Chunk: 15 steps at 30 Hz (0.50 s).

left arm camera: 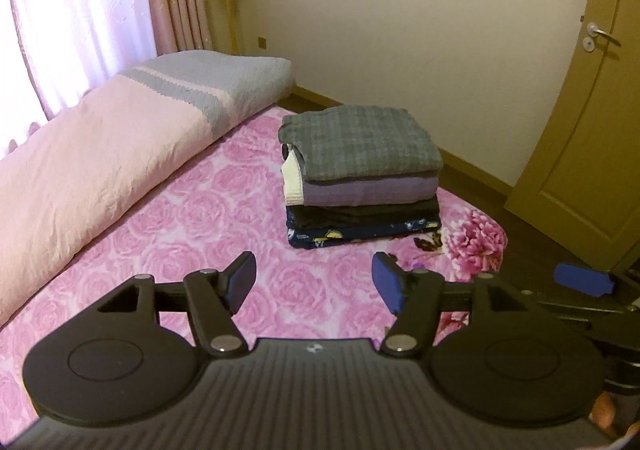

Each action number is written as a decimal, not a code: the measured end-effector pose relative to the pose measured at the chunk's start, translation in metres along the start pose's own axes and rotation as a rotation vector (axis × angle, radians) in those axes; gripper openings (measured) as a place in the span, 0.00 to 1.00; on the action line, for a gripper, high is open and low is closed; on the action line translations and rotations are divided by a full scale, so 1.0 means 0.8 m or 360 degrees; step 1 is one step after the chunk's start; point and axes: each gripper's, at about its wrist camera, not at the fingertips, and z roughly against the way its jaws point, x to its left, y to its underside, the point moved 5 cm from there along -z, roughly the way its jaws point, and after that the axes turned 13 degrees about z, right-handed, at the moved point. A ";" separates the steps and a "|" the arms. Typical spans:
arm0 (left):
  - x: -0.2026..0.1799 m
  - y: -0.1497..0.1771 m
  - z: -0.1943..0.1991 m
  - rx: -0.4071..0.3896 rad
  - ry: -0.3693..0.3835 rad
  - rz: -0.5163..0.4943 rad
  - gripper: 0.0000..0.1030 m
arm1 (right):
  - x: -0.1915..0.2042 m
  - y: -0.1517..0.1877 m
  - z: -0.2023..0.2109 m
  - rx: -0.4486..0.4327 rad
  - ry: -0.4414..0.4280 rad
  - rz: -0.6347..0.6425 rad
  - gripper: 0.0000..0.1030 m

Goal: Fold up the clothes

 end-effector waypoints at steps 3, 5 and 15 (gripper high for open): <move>-0.008 -0.003 -0.018 0.0041 -0.0029 0.0015 0.59 | -0.009 -0.006 -0.012 0.0028 -0.0021 -0.0012 0.81; -0.016 -0.009 -0.031 0.0060 -0.0047 0.0023 0.59 | -0.017 -0.012 -0.022 0.0047 -0.0039 -0.0030 0.81; -0.056 -0.056 -0.108 0.0109 -0.0122 0.0066 0.59 | -0.066 -0.070 -0.095 0.0159 -0.0047 0.0040 0.81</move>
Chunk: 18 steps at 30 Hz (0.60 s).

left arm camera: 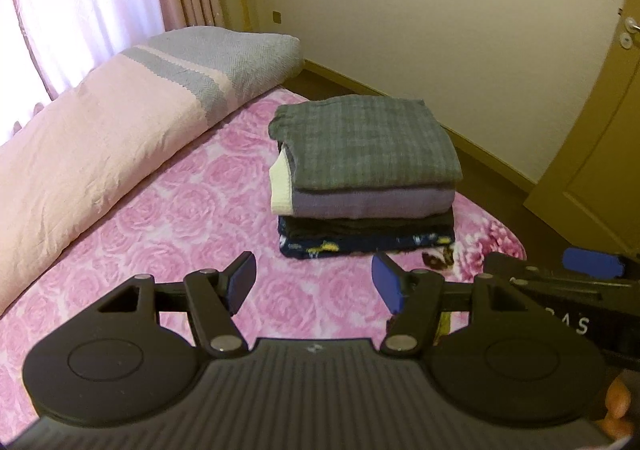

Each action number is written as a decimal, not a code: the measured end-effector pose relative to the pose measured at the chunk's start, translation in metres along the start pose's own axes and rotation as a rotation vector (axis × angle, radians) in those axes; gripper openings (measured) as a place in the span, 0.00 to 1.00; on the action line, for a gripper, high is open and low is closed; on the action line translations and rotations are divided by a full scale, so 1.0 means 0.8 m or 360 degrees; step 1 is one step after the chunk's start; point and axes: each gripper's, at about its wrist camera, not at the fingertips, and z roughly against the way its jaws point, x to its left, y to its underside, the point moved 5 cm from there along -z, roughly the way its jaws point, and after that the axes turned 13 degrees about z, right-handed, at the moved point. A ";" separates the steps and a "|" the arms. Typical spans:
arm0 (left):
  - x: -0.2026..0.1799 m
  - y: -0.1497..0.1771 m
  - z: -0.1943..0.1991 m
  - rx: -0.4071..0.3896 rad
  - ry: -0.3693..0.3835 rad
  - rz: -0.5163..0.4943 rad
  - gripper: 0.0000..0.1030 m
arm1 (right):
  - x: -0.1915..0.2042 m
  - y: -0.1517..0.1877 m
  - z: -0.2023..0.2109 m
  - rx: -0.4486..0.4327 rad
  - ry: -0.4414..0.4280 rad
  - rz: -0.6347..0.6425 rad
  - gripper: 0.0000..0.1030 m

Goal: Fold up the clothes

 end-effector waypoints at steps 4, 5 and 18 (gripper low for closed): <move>-0.014 -0.018 -0.025 0.0019 -0.0026 0.0013 0.59 | -0.018 -0.024 -0.025 0.0034 -0.0005 0.0027 0.81; -0.018 -0.021 -0.031 0.0026 -0.0032 0.0014 0.59 | -0.021 -0.028 -0.031 0.0042 -0.0009 0.0032 0.81; -0.048 -0.046 -0.100 0.0123 -0.0129 0.0016 0.59 | -0.057 -0.058 -0.103 0.0178 -0.0064 0.0092 0.81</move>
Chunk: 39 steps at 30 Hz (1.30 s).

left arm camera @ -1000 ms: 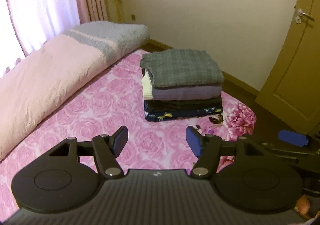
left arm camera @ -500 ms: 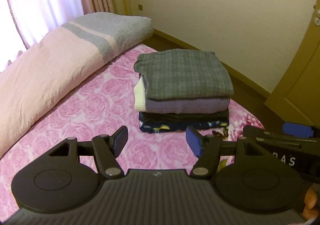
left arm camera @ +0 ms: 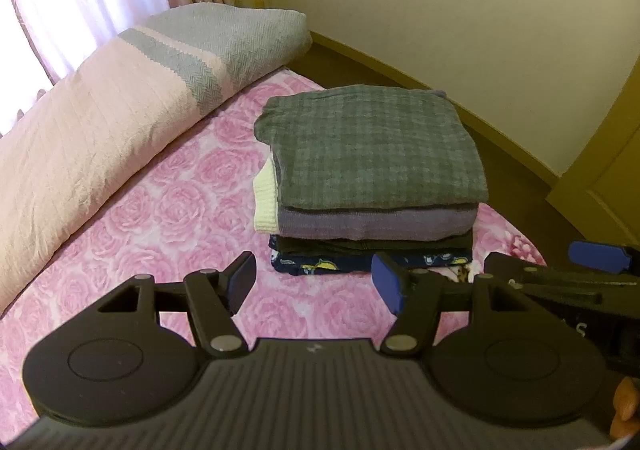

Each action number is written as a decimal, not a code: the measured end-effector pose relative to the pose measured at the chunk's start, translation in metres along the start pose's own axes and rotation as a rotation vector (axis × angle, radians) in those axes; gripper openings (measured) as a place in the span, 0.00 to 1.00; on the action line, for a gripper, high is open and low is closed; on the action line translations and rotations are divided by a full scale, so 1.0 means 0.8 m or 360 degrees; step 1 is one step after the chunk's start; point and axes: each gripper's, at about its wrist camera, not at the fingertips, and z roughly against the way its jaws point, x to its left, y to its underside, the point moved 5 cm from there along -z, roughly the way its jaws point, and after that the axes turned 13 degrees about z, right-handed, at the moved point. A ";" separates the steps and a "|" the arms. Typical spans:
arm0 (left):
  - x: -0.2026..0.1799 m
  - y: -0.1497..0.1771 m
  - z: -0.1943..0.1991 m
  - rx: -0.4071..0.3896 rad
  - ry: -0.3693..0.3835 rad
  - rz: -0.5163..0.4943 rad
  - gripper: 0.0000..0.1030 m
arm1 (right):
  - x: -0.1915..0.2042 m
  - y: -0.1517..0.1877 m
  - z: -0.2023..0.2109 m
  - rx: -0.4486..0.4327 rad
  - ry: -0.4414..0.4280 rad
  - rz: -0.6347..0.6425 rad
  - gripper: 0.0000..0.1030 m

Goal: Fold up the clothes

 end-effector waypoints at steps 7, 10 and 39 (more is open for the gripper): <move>-0.011 -0.015 -0.026 0.0036 -0.0039 -0.0002 0.59 | -0.015 -0.011 -0.028 0.0046 -0.0024 -0.0006 0.81; -0.014 -0.020 -0.037 0.0055 -0.0044 -0.0006 0.59 | -0.021 -0.014 -0.040 0.0072 -0.0027 -0.0016 0.81; -0.005 -0.036 -0.069 0.0102 -0.0015 -0.0020 0.59 | -0.023 -0.022 -0.077 0.0169 -0.0006 -0.0045 0.81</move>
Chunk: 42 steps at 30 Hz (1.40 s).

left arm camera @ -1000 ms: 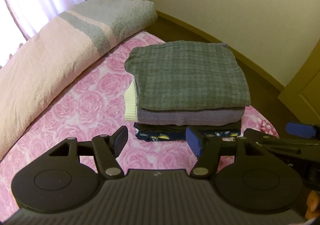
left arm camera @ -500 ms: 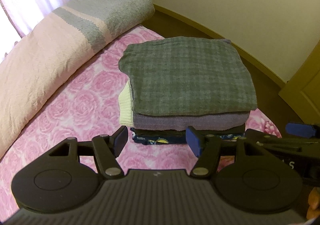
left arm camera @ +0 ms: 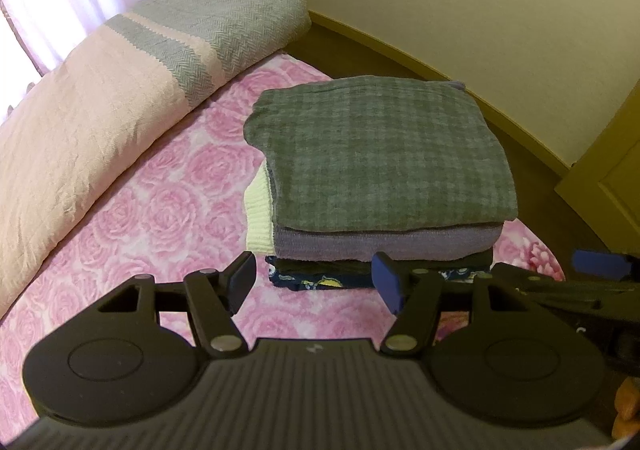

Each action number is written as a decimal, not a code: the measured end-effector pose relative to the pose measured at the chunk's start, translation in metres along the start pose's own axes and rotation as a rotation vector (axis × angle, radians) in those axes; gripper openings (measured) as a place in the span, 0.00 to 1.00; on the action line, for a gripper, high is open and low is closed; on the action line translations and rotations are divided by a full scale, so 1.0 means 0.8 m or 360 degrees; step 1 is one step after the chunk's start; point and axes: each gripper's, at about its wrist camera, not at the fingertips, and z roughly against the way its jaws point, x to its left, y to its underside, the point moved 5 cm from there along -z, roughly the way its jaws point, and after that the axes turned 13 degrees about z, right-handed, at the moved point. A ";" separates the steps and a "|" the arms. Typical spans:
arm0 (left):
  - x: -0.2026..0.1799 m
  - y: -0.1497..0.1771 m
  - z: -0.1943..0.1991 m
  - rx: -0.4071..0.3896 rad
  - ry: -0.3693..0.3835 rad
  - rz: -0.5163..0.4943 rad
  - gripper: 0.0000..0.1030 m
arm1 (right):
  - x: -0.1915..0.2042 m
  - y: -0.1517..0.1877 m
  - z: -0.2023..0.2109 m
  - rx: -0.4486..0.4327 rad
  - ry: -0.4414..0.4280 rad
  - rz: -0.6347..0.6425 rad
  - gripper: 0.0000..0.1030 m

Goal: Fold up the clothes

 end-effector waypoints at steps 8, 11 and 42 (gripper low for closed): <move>0.005 0.014 0.020 -0.0031 0.0023 -0.0012 0.59 | 0.007 0.016 0.017 -0.0015 0.0025 -0.0006 0.81; 0.009 0.023 0.030 -0.0045 0.0035 -0.0017 0.59 | 0.011 0.025 0.026 -0.0023 0.0035 -0.0011 0.81; 0.092 0.136 0.141 -0.0139 0.0140 -0.0127 0.59 | 0.093 0.147 0.138 -0.0115 0.0140 -0.0119 0.81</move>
